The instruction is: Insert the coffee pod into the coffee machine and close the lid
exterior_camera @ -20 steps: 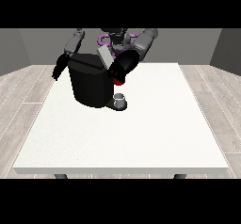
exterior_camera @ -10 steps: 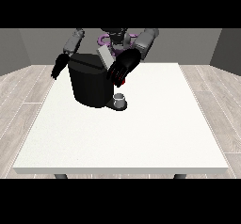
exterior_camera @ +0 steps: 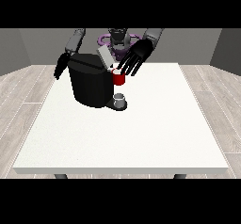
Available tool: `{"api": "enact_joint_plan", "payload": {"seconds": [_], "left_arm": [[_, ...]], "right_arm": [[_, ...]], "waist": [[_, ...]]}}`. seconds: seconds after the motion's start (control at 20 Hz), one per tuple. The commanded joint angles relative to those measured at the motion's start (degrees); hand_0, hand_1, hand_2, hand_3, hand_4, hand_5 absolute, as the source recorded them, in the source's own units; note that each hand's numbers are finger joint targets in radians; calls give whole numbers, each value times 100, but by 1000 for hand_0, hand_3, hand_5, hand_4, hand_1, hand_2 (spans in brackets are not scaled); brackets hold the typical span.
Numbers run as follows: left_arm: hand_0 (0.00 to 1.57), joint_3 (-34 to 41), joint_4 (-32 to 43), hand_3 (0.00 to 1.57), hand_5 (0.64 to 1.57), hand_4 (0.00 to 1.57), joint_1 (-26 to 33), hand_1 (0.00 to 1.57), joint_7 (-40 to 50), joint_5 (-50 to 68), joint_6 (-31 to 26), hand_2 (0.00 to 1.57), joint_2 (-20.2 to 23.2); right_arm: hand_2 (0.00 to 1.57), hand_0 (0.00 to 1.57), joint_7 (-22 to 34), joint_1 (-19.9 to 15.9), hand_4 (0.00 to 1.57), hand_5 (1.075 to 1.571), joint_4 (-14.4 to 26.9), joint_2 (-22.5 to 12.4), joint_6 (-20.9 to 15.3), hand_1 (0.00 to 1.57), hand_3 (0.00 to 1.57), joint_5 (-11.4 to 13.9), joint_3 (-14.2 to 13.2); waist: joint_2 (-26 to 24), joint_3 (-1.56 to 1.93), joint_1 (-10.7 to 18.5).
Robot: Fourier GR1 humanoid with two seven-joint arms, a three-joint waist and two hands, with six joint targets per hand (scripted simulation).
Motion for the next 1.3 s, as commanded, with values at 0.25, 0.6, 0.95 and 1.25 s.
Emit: {"api": "enact_joint_plan", "payload": {"seconds": [0.25, 0.6, 0.95, 1.25], "left_arm": [[0, 475, -263, 0, 1571, 0, 1027, 0, -170, 894, -129, 130, -934], [0, 1863, -142, 0, 1571, 0, 2360, 0, -563, 2764, -151, 0, -2280], [0, 1746, -203, 0, 1571, 372, 3896, 0, -758, 2884, -258, 0, -2296], [0, 1714, -218, 0, 1571, 414, 4268, 0, -484, 3002, -182, 0, -2382]], "right_arm": [[0, 0, -93, 803, 0, 1571, 496, -116, 140, 0, 0, -231, -297], [0, 0, -260, 1499, 0, 1571, 660, -127, -41, 0, 0, -227, -476], [0, 0, -90, 1955, 0, 1571, 216, -75, 359, 0, 0, -303, -206], [0, 0, -43, 1542, 0, 1571, -437, 252, 821, 0, 0, -592, 173]], "waist": [[-1272, -12, 758], [-2124, -25, 1559], [-2989, -11, 1578], [-3430, -9, 1665]]}}
